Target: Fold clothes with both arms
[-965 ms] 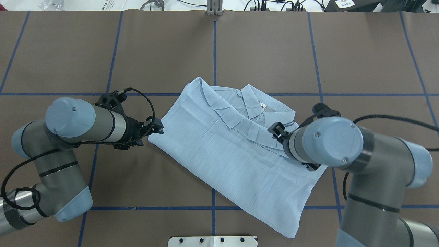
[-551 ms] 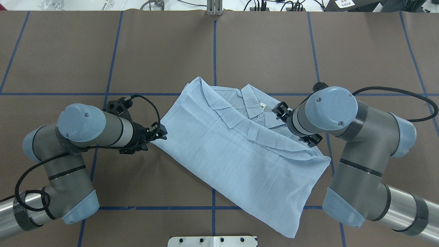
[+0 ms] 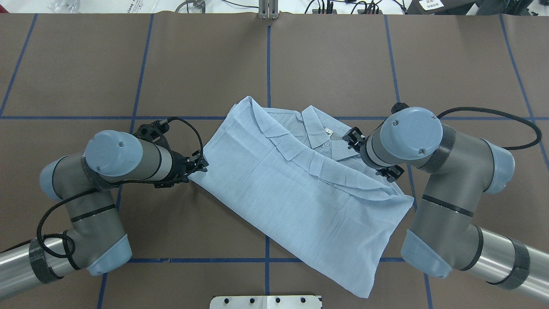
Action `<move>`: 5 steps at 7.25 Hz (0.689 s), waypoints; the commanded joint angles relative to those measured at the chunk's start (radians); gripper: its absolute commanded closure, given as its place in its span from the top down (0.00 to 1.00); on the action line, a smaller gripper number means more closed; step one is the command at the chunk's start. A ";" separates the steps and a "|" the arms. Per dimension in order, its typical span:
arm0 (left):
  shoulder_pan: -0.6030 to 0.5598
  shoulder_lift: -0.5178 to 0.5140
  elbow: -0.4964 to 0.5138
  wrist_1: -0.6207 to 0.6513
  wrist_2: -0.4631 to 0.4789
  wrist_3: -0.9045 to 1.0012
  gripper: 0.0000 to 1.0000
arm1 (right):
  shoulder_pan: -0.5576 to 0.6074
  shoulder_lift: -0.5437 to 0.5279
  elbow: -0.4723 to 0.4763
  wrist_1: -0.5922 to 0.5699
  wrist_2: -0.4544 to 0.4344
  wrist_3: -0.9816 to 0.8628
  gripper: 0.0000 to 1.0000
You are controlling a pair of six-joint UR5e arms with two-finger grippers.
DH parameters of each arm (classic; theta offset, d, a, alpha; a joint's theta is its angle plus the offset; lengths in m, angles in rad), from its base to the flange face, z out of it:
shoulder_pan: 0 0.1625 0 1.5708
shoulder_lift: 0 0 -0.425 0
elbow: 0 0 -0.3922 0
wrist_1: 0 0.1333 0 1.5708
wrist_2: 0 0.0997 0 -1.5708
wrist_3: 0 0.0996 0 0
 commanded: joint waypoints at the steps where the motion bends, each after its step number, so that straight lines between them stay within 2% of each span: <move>1: 0.001 -0.002 0.011 0.001 0.025 -0.001 0.34 | 0.018 0.003 -0.024 0.002 0.002 -0.053 1.00; 2: 0.001 0.001 0.010 0.001 0.025 -0.001 0.07 | 0.025 0.003 -0.027 0.002 0.003 -0.058 1.00; 3: 0.000 0.001 0.010 0.001 0.024 0.002 0.00 | 0.025 0.003 -0.033 0.008 0.003 -0.058 1.00; 5: -0.012 0.006 -0.004 0.003 0.022 0.012 0.00 | 0.025 0.003 -0.044 0.009 0.003 -0.058 1.00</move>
